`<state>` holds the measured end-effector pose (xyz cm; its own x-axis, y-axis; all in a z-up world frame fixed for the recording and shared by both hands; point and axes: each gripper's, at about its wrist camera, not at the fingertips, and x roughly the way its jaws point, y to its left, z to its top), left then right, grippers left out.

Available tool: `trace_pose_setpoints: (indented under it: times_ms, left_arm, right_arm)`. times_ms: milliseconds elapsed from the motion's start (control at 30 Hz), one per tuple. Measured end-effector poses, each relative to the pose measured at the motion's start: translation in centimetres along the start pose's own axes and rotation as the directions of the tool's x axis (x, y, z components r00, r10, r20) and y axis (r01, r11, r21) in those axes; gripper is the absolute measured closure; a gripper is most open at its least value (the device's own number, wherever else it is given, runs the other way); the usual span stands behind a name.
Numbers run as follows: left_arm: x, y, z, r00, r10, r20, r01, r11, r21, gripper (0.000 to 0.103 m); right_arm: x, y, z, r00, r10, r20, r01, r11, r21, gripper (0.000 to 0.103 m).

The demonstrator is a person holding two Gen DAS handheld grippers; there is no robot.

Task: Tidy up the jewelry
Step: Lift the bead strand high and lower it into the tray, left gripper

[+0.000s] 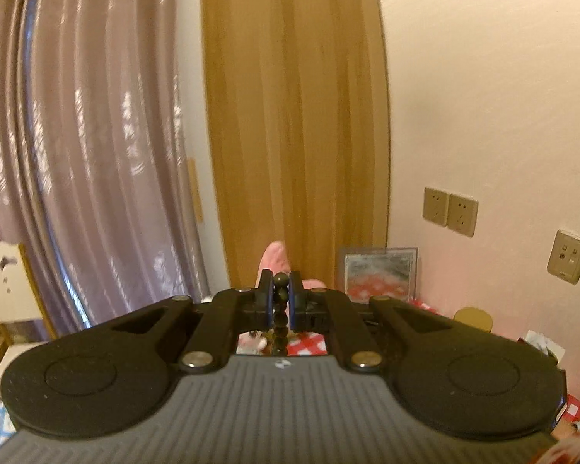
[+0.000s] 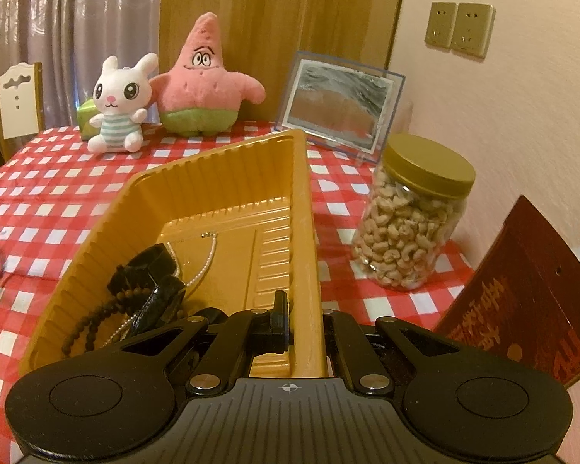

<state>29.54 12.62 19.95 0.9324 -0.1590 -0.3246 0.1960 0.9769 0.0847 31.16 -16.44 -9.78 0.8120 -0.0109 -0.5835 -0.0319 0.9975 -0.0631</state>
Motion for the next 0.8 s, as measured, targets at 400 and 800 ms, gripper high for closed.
trace_pose_setpoints:
  times_ms: [400, 800]
  left_arm:
    - [3.0, -4.6, 4.3, 0.978, -0.184, 0.096, 0.181, 0.983, 0.041, 0.097]
    - [8.8, -8.6, -0.3, 0.937, -0.345, -0.049, 0.339, 0.936, -0.095, 0.097]
  right_arm:
    - [0.6, -0.3, -0.1, 1.000, 0.017, -0.002, -0.017, 1.000, 0.004, 0.100]
    - [0.3, 0.0, -0.5, 1.000, 0.020, -0.011, -0.020, 1.000, 0.013, 0.100]
